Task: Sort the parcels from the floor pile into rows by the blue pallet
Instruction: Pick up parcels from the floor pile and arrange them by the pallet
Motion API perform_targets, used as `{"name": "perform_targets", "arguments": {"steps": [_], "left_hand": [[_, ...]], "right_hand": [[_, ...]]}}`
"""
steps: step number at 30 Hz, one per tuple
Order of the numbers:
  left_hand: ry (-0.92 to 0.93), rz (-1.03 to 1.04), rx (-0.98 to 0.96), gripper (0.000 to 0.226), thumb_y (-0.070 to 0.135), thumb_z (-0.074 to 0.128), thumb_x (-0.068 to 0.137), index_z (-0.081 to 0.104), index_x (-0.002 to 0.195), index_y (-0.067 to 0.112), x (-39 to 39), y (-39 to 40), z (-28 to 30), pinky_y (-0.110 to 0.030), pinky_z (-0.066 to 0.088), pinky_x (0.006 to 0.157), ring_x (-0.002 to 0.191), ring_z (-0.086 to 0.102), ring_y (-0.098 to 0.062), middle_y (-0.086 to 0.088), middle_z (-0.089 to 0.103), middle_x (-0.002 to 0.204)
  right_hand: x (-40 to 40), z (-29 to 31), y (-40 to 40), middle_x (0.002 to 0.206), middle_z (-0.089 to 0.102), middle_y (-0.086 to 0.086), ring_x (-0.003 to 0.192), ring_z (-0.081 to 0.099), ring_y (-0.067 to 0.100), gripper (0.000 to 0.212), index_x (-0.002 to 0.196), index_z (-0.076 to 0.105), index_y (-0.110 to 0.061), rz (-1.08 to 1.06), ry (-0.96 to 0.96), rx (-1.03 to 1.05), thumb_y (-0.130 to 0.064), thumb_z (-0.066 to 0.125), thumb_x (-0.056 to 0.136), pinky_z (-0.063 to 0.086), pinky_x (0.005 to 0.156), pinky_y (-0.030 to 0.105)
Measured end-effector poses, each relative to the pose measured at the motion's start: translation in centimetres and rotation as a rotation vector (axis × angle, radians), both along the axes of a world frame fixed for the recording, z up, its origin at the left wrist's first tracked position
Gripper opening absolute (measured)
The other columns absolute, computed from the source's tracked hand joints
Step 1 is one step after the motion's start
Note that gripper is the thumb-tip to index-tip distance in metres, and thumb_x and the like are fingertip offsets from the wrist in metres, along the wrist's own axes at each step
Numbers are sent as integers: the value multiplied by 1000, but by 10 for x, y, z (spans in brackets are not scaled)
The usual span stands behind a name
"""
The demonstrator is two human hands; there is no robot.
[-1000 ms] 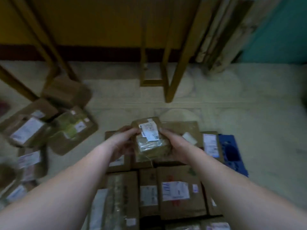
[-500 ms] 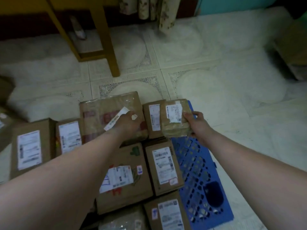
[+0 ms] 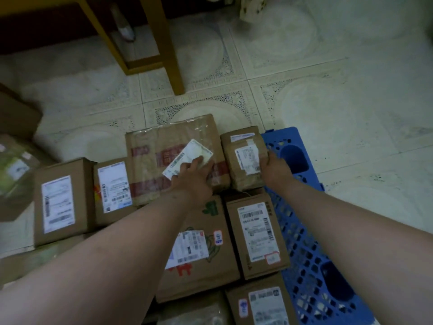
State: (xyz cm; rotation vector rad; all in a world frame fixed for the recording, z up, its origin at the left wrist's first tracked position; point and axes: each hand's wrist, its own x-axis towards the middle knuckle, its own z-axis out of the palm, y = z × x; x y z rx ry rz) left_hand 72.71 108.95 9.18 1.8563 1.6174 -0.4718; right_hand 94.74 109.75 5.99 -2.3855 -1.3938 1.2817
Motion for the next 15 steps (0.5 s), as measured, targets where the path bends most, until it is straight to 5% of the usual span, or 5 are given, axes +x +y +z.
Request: {"name": "perform_targets", "arguments": {"steps": [4, 8, 15], "left_hand": [[-20, -103, -95, 64, 29, 38, 103, 5, 157, 22, -17, 10, 23, -43, 11, 122, 151, 0, -26, 3, -2, 163], [-96, 77, -68, 72, 33, 50, 96, 11, 157, 28, -62, 21, 65, -42, 20, 120, 150, 8, -25, 2, 6, 165], [-38, 214, 87, 68, 27, 47, 96, 14, 157, 24, -226, 13, 160, -40, 22, 120, 150, 11, -24, -3, 10, 164]], "right_hand": [[-9, 32, 10, 162, 8, 19, 143, 21, 41, 65, 157, 3, -11, 108, -303, -115, -45, 23, 105, 29, 113, 52], [-56, 81, 24, 162, 9, 17, 148, 12, 37, 69, 157, 3, -9, 99, -324, 3, -50, 21, 104, 20, 117, 48], [-240, 182, 43, 157, 28, 14, 141, 29, 34, 67, 155, 19, -9, 336, -321, 206, -50, 25, 103, 28, 112, 45]]}}
